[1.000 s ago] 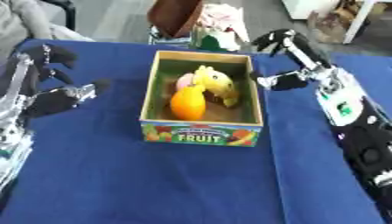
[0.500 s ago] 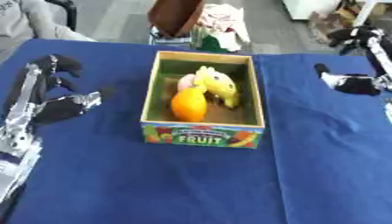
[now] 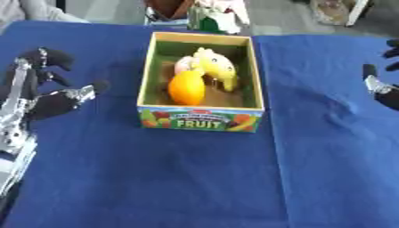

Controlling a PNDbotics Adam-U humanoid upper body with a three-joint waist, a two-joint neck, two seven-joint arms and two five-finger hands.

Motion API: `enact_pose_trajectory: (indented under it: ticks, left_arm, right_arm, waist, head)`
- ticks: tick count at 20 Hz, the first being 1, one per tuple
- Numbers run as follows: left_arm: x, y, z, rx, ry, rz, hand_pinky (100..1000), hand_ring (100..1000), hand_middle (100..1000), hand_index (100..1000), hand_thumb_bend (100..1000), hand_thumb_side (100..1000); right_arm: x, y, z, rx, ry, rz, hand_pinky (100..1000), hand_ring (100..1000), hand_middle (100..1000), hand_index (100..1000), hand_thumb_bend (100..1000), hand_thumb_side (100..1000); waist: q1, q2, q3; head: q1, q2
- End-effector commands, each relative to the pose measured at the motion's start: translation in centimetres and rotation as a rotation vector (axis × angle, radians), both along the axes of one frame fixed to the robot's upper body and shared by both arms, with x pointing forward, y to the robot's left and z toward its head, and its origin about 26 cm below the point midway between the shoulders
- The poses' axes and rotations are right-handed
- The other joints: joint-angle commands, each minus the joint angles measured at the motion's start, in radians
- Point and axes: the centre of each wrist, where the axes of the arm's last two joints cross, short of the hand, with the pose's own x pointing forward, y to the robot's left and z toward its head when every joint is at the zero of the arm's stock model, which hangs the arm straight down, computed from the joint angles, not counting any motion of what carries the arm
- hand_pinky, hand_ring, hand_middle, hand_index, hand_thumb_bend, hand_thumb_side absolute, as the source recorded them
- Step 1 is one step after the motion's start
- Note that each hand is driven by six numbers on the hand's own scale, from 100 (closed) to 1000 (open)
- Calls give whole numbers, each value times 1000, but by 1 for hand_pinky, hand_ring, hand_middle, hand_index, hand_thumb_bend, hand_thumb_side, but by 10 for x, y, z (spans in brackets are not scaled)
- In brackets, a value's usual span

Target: Pick up objects on the table and place them in the box.

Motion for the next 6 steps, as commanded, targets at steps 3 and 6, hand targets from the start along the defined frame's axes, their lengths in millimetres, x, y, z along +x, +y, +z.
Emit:
enact_pose_trajectory:
  ticks: [3,6]
  left_arm:
    - [-3,2,6,-7,-30,9,473,697,448,578,832,227]
    - [-3,1,5,-14,-31,8,473,697,448,578,831,225]
  right_arm:
    - [-10,-4,18,72,-14,37,550,705,553,741,292,100]
    - [-13,-5,17,112,4,70,550,704,552,740,291,100]
  waist:
    - [4,-9,-3]
    - [5,-6,-5]
  head:
    - [-8,14]
    - [-6,13]
